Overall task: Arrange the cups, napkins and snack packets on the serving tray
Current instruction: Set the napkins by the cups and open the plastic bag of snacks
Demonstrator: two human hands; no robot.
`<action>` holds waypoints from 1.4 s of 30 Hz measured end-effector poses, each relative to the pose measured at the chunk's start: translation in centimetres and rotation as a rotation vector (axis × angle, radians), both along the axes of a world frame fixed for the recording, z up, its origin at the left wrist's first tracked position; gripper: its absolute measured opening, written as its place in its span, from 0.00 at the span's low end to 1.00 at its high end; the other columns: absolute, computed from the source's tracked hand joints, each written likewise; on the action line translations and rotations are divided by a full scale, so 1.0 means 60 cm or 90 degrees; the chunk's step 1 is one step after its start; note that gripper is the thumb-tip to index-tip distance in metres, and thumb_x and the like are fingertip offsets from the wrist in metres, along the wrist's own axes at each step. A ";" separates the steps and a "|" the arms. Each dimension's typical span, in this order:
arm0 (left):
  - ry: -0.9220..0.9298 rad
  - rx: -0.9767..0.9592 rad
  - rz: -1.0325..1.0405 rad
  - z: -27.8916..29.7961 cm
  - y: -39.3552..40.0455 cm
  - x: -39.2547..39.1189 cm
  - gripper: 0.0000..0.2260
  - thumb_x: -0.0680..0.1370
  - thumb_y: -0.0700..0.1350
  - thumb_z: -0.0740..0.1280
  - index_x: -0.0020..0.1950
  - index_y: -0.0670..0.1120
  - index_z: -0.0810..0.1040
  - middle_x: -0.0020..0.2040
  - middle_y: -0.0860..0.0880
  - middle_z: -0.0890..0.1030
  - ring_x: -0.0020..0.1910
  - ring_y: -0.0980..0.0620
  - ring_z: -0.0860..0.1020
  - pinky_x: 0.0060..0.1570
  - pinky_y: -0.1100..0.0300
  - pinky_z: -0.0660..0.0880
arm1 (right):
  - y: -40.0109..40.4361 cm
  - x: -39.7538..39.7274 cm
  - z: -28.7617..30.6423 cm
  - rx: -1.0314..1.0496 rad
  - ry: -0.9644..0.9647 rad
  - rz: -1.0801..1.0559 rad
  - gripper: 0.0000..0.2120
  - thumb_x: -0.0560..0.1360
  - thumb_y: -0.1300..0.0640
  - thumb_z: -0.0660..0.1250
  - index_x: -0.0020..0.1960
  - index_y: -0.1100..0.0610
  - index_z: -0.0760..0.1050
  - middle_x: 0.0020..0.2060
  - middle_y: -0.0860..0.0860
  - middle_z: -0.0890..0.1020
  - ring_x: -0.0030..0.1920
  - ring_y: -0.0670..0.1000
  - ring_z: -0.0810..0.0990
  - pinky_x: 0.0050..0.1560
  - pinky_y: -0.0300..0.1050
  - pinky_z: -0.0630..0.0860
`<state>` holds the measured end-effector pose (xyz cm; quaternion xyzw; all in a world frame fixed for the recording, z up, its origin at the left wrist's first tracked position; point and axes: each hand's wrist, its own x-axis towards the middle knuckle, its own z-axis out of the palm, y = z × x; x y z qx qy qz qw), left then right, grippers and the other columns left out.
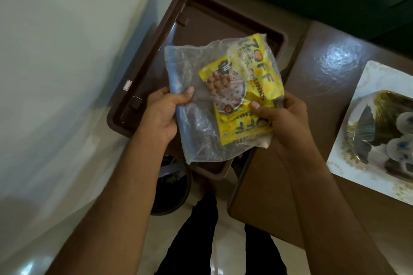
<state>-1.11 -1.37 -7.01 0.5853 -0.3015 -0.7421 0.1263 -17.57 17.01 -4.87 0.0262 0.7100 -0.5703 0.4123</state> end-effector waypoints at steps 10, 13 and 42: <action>-0.126 -0.194 -0.019 -0.014 -0.024 0.029 0.13 0.72 0.36 0.80 0.55 0.42 0.84 0.44 0.49 0.89 0.42 0.55 0.89 0.40 0.63 0.83 | -0.026 0.006 0.010 0.028 0.028 -0.136 0.14 0.71 0.69 0.78 0.55 0.63 0.81 0.49 0.57 0.89 0.48 0.58 0.90 0.51 0.67 0.86; -0.190 -0.269 -0.018 -0.020 -0.020 0.033 0.12 0.71 0.34 0.82 0.46 0.44 0.82 0.38 0.52 0.86 0.35 0.58 0.86 0.40 0.63 0.83 | -0.035 0.014 0.015 0.039 0.071 -0.126 0.14 0.71 0.68 0.77 0.56 0.65 0.81 0.50 0.60 0.88 0.48 0.59 0.89 0.49 0.67 0.86; -0.082 -0.637 -0.212 0.061 0.090 -0.025 0.16 0.81 0.29 0.62 0.65 0.37 0.83 0.57 0.42 0.87 0.58 0.47 0.86 0.57 0.48 0.85 | -0.072 0.061 0.058 -0.112 0.285 -0.065 0.12 0.83 0.57 0.68 0.52 0.67 0.83 0.43 0.61 0.86 0.41 0.55 0.85 0.43 0.46 0.83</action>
